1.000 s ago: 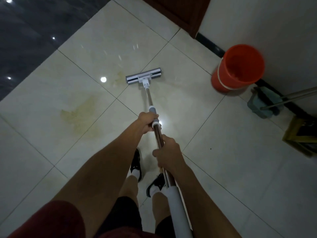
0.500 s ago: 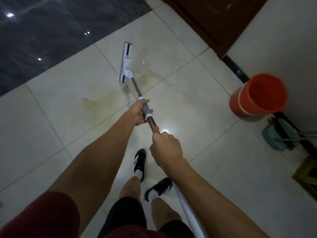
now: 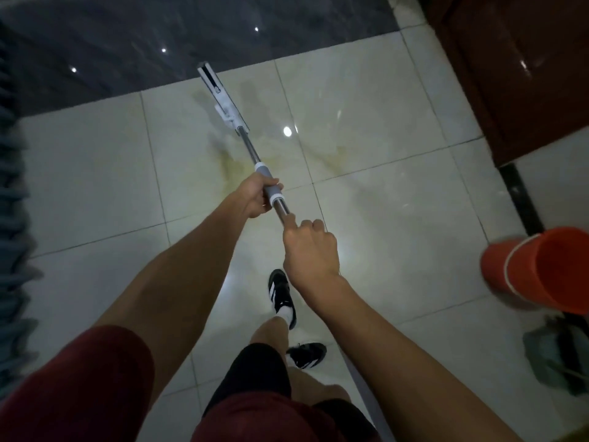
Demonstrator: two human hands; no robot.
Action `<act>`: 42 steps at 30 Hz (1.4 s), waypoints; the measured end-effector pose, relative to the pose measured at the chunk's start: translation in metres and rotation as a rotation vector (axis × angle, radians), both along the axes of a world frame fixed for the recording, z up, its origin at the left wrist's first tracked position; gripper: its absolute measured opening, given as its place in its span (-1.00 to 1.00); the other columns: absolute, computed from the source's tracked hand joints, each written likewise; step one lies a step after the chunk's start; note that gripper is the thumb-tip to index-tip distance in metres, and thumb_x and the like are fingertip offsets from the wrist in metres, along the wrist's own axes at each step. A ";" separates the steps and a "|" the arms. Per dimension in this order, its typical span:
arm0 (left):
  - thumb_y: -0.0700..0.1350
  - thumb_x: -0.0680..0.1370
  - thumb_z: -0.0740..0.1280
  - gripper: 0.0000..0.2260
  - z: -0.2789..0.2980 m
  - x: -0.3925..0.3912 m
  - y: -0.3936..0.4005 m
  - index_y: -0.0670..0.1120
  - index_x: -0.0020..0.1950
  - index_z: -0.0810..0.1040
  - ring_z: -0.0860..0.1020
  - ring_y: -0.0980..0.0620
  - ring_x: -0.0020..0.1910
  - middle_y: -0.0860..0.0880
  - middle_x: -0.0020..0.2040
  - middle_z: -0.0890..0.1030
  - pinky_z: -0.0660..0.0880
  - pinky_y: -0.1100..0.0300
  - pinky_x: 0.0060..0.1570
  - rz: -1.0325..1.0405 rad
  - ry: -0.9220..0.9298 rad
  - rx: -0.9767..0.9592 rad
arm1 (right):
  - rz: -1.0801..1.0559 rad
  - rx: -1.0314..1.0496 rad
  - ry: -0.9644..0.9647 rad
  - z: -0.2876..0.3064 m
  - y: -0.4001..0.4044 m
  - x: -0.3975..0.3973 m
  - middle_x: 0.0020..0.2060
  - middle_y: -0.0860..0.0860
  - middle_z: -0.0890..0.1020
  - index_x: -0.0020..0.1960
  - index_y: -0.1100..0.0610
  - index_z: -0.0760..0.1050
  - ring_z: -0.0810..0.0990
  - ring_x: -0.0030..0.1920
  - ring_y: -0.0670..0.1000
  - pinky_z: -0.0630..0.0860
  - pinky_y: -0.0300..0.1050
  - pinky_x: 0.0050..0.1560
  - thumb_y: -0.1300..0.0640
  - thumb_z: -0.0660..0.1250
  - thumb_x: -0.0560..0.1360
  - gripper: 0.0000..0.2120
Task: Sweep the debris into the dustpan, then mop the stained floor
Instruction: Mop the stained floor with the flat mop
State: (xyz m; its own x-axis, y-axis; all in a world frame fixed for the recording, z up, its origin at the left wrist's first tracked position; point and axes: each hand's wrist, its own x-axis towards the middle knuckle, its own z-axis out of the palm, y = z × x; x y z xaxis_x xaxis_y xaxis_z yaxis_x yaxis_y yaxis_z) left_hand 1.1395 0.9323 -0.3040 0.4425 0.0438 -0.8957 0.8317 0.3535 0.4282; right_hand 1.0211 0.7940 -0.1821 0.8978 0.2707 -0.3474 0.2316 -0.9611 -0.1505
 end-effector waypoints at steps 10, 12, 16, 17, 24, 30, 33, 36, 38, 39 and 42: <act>-0.22 0.61 0.29 -0.80 0.020 0.026 0.073 -0.12 0.21 0.39 0.57 0.01 -0.21 -0.08 -0.10 0.62 0.50 0.09 -0.20 0.235 -0.077 -0.076 | -0.326 0.325 0.576 0.021 0.054 0.077 -0.11 0.10 0.52 0.20 0.17 0.41 0.59 -0.29 0.14 0.54 -0.10 -0.37 0.30 0.22 0.50 -0.72; -0.23 0.61 0.28 -0.79 0.015 0.027 0.071 -0.13 0.23 0.38 0.58 0.00 -0.20 -0.12 -0.05 0.61 0.52 0.07 -0.22 0.281 -0.060 -0.074 | -0.195 0.231 0.493 0.018 0.050 0.076 -0.10 0.08 0.46 0.27 0.20 0.40 0.51 -0.19 0.12 0.48 -0.05 -0.22 0.27 0.25 0.54 -0.69; -0.26 0.64 0.27 -0.90 0.008 0.032 0.050 -0.19 0.15 0.41 0.55 -0.04 -0.23 -0.17 -0.09 0.55 0.56 0.07 -0.25 0.349 0.008 -0.015 | 0.034 0.093 0.360 0.009 0.024 0.075 0.07 0.16 0.57 0.38 0.22 0.31 0.58 -0.05 0.16 0.41 -0.06 -0.16 0.29 0.25 0.56 -0.60; -0.26 0.65 0.28 -0.95 0.007 0.034 0.041 -0.19 0.07 0.43 0.52 -0.04 -0.27 -0.16 -0.15 0.52 0.56 0.07 -0.25 0.369 0.025 0.001 | 0.087 0.065 0.330 0.007 0.016 0.076 0.08 0.16 0.59 0.40 0.23 0.29 0.60 -0.01 0.16 0.41 -0.06 -0.16 0.30 0.25 0.56 -0.57; -0.30 0.64 0.28 -0.87 -0.019 0.026 -0.020 -0.23 -0.10 0.43 0.51 -0.05 -0.31 -0.14 -0.22 0.50 0.58 0.11 -0.31 0.525 0.062 0.005 | 0.333 -0.045 0.312 -0.005 -0.051 0.096 0.06 0.15 0.61 0.54 0.27 0.13 0.45 -0.19 0.12 0.36 -0.06 -0.20 0.28 0.24 0.57 -0.42; -0.28 0.63 0.30 -0.95 -0.041 0.012 -0.058 -0.23 -0.03 0.48 0.56 -0.06 -0.27 -0.15 -0.18 0.57 0.59 0.13 -0.41 0.718 0.049 -0.046 | 0.483 -0.113 0.309 -0.018 -0.087 0.114 0.08 0.15 0.63 0.57 0.25 0.07 0.60 -0.06 0.16 0.35 -0.06 -0.17 0.30 0.23 0.56 -0.36; -0.28 0.64 0.29 -0.94 -0.046 0.014 -0.059 -0.22 -0.03 0.47 0.55 -0.06 -0.27 -0.16 -0.19 0.56 0.58 0.18 -0.47 0.793 0.033 -0.101 | 0.524 -0.125 0.315 -0.020 -0.085 0.127 0.09 0.15 0.62 0.58 0.23 0.08 0.63 0.04 0.15 0.34 -0.07 -0.17 0.29 0.25 0.57 -0.37; -0.28 0.65 0.26 -0.94 -0.057 0.024 -0.046 -0.22 -0.02 0.44 0.52 -0.07 -0.26 -0.17 -0.18 0.52 0.58 0.19 -0.49 0.869 0.012 -0.158 | 0.585 -0.139 0.303 -0.029 -0.069 0.148 0.12 0.15 0.61 0.59 0.21 0.08 0.63 0.06 0.14 0.32 -0.09 -0.16 0.26 0.23 0.61 -0.39; -0.26 0.66 0.25 -0.92 -0.064 0.033 -0.031 -0.20 -0.03 0.43 0.52 -0.07 -0.25 -0.16 -0.18 0.52 0.57 0.19 -0.49 0.897 0.006 -0.183 | 0.611 -0.150 0.289 -0.037 -0.052 0.163 0.12 0.15 0.61 0.58 0.21 0.11 0.64 0.07 0.15 0.34 -0.08 -0.14 0.26 0.23 0.62 -0.42; -0.24 0.66 0.24 -0.91 -0.067 0.037 -0.022 -0.19 -0.05 0.42 0.53 -0.06 -0.25 -0.15 -0.18 0.52 0.57 0.18 -0.47 0.909 0.002 -0.192 | 0.622 -0.159 0.286 -0.041 -0.043 0.169 0.11 0.15 0.61 0.57 0.21 0.13 0.64 0.06 0.16 0.35 -0.08 -0.14 0.26 0.22 0.62 -0.44; -0.23 0.66 0.24 -0.90 -0.078 0.051 0.007 -0.16 -0.06 0.42 0.54 -0.05 -0.25 -0.13 -0.18 0.53 0.58 0.16 -0.41 0.931 -0.014 -0.196 | 0.647 -0.174 0.276 -0.054 -0.014 0.187 0.10 0.15 0.62 0.58 0.21 0.11 0.64 0.06 0.16 0.36 -0.08 -0.13 0.27 0.21 0.62 -0.43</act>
State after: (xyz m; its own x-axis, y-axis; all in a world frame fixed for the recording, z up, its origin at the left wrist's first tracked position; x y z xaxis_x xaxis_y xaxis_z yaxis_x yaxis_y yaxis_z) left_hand 1.1910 0.9392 -0.3823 0.3164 0.2337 -0.9194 0.1755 0.9380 0.2989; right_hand 1.2085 0.7802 -0.2356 0.4502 0.6382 -0.6246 0.7376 -0.6600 -0.1427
